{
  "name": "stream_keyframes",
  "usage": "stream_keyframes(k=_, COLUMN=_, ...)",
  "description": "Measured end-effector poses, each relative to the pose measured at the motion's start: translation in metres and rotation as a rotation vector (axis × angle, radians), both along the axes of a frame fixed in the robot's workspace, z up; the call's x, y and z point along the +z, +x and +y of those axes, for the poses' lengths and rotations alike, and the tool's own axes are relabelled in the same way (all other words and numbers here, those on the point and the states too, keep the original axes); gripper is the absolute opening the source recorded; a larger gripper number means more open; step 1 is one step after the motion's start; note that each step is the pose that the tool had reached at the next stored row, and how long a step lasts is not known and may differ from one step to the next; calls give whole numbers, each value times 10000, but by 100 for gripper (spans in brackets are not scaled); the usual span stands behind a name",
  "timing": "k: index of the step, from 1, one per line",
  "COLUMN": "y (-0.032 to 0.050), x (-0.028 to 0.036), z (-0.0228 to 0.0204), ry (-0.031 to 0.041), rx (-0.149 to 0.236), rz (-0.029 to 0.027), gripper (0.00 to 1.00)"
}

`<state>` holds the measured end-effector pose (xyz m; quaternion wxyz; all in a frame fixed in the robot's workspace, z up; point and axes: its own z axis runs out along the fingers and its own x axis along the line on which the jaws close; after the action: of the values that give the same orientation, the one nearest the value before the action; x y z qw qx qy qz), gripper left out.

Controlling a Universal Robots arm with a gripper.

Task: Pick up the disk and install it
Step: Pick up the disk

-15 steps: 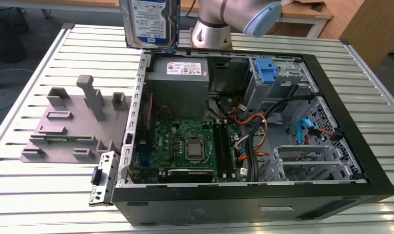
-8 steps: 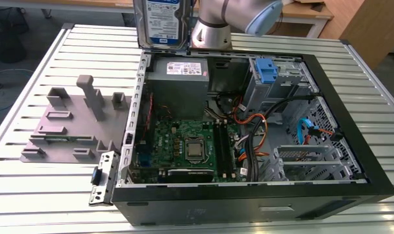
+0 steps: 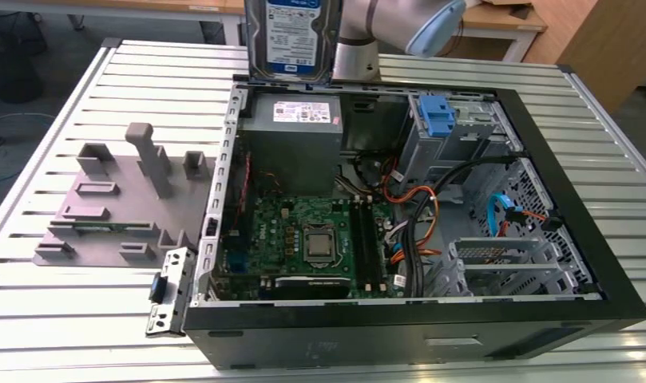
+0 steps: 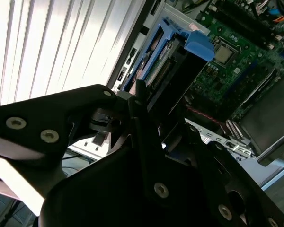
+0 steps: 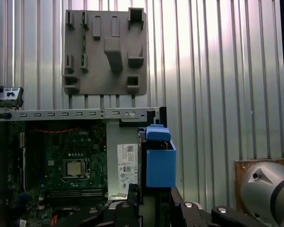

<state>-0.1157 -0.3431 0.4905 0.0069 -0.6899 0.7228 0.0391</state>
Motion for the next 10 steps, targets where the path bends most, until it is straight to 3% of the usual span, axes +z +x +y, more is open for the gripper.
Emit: stream_keyframes(k=10, y=402, x=-14, z=1, ry=-1, rx=1, rz=14, gripper=35)
